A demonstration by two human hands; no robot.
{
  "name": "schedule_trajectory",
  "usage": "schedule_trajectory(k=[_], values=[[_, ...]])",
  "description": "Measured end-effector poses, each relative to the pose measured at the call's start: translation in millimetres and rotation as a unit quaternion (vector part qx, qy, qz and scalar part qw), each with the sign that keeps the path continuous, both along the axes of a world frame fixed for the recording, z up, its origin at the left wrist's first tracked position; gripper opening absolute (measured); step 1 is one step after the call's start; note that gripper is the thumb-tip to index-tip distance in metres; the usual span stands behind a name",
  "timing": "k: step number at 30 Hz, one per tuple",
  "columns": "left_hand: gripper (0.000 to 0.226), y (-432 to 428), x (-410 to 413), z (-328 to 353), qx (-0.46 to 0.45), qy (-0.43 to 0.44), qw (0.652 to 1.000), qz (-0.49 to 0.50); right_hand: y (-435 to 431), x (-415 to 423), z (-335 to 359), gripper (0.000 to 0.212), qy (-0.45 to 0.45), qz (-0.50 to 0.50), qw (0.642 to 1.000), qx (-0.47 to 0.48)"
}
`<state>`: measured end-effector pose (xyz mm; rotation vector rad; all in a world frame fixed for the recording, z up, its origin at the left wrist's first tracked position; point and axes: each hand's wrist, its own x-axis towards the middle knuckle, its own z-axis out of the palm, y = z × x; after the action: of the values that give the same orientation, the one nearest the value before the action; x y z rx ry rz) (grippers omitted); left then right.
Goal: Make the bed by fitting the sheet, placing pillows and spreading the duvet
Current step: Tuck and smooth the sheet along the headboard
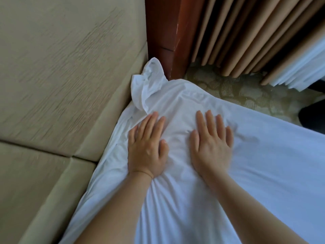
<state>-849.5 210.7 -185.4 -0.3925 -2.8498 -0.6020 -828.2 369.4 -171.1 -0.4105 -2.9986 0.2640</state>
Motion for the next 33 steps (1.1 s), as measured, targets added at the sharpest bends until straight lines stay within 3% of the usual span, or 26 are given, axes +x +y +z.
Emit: schedule_trajectory(k=[3, 6, 8, 10, 13, 17, 20, 22, 25, 27, 29, 33], values=[[0.049, 0, -2, 9, 0.038, 0.021, 0.999, -0.008, 1, 1, -8, 0.058, 0.033, -0.01, 0.999, -0.004], [0.037, -5, 6, 24, 0.208, 0.026, 0.977, 0.043, 3, 1, -13, 0.057, 0.079, -0.01, 0.997, -0.017], [0.035, -15, 6, 36, 0.266, -0.012, 0.957, 0.117, 2, 0, -16, 0.056, 0.092, -0.015, 0.995, -0.027], [0.035, -26, -5, 50, 0.223, -0.053, 0.96, 0.164, 2, -1, -17, 0.057, 0.097, -0.023, 0.995, -0.032], [0.036, -29, -36, 67, 0.079, -0.105, 0.979, 0.155, 3, -2, -16, 0.057, 0.101, -0.03, 0.994, -0.038], [0.032, -18, -72, 68, -0.018, -0.223, 0.966, 0.131, 4, -5, -17, 0.058, 0.103, -0.032, 0.993, -0.043], [0.023, -10, -78, 67, -0.086, -0.246, 0.958, 0.12, 4, -7, -18, 0.058, 0.112, -0.039, 0.992, -0.046], [0.023, -8, -76, 65, -0.052, -0.239, 0.958, 0.146, 4, -8, -17, 0.058, 0.113, -0.042, 0.991, -0.052], [0.018, -7, -78, 65, 0.181, -0.216, 0.939, 0.198, 3, -9, -16, 0.058, 0.119, -0.043, 0.991, -0.047], [0.026, -4, -78, 65, 0.273, -0.179, 0.924, 0.2, 4, -9, -15, 0.058, 0.118, -0.042, 0.991, -0.048], [0.029, -3, -69, 63, 0.28, -0.117, 0.935, 0.183, 4, -9, -15, 0.058, 0.116, -0.044, 0.991, -0.05], [0.011, -7, -55, 40, 0.234, -0.03, 0.963, 0.131, 5, -10, -16, 0.059, 0.115, -0.042, 0.991, -0.046]])
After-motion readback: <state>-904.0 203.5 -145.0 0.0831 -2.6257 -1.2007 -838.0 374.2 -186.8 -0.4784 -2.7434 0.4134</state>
